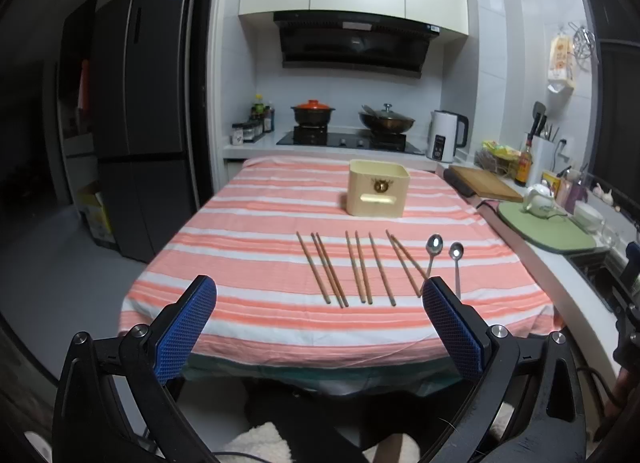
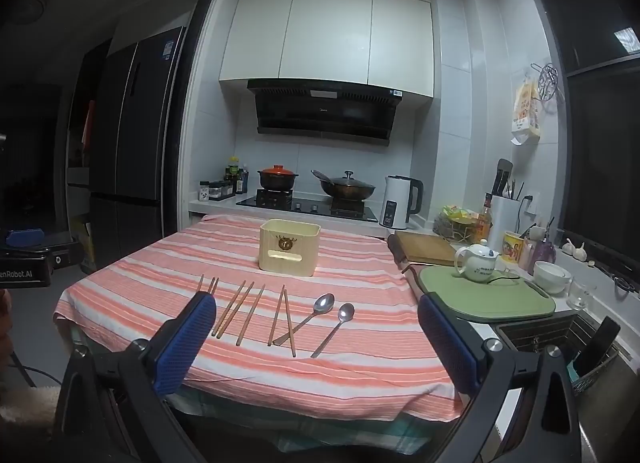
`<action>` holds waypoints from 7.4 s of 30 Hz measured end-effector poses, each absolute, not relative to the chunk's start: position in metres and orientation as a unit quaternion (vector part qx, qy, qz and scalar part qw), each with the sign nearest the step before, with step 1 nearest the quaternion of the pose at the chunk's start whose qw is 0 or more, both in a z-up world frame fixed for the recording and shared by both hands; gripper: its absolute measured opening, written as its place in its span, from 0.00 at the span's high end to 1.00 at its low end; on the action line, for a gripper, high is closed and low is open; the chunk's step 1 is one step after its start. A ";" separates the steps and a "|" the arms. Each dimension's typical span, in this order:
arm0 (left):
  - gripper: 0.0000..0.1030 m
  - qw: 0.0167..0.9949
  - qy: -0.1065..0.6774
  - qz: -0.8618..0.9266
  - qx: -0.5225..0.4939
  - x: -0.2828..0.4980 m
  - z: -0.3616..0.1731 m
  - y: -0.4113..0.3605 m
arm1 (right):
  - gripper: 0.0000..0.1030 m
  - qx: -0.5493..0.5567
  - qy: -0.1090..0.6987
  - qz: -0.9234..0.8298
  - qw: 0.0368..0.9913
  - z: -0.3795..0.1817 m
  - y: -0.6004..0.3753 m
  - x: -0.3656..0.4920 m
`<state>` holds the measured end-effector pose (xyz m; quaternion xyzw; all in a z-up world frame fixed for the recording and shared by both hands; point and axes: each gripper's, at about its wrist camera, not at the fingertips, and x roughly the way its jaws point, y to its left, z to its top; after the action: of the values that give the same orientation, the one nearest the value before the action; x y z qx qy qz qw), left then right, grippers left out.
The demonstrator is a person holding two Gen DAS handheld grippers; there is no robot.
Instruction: Organize utensils
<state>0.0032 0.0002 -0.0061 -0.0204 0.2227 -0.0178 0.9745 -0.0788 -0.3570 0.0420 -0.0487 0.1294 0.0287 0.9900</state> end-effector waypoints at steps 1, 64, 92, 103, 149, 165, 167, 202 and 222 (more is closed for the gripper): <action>0.00 0.975 0.223 -0.017 -0.021 0.003 -0.006 0.001 | 0.00 -0.049 0.130 0.029 0.990 0.042 -0.357 -0.078; 0.00 0.972 0.235 -0.015 -0.011 0.010 -0.010 -0.001 | 0.00 -0.049 0.130 0.029 0.990 0.037 -0.360 -0.074; 0.00 0.955 0.291 -0.052 -0.001 0.083 -0.051 0.003 | 0.00 -0.069 0.196 0.003 0.978 0.012 -0.376 -0.025; 0.00 0.938 0.343 -0.044 0.020 0.157 -0.132 -0.004 | 0.00 -0.066 0.224 -0.021 0.972 -0.025 -0.391 0.026; 0.32 0.926 0.377 0.015 -0.017 0.217 -0.197 0.014 | 0.12 0.027 0.399 -0.019 0.916 -0.128 -0.415 0.203; 0.76 0.938 0.345 -0.025 0.015 0.226 -0.199 -0.010 | 0.24 0.018 0.394 0.068 0.916 -0.122 -0.379 0.189; 0.86 0.938 0.343 -0.032 0.018 0.225 -0.199 -0.011 | 0.29 0.009 0.398 0.110 0.911 -0.125 -0.362 0.178; 0.96 0.956 0.288 -0.059 0.008 0.211 -0.145 0.001 | 0.95 -0.004 0.314 0.126 0.941 -0.107 -0.355 0.163; 0.96 0.976 0.196 -0.097 -0.029 0.227 -0.018 0.021 | 0.95 -0.012 0.192 0.153 0.969 0.021 -0.348 0.203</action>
<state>0.2265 0.0206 -0.0182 -0.0285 0.1955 -0.0967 0.9755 0.2029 -0.3477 0.0211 -0.0115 0.1917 0.1535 0.9693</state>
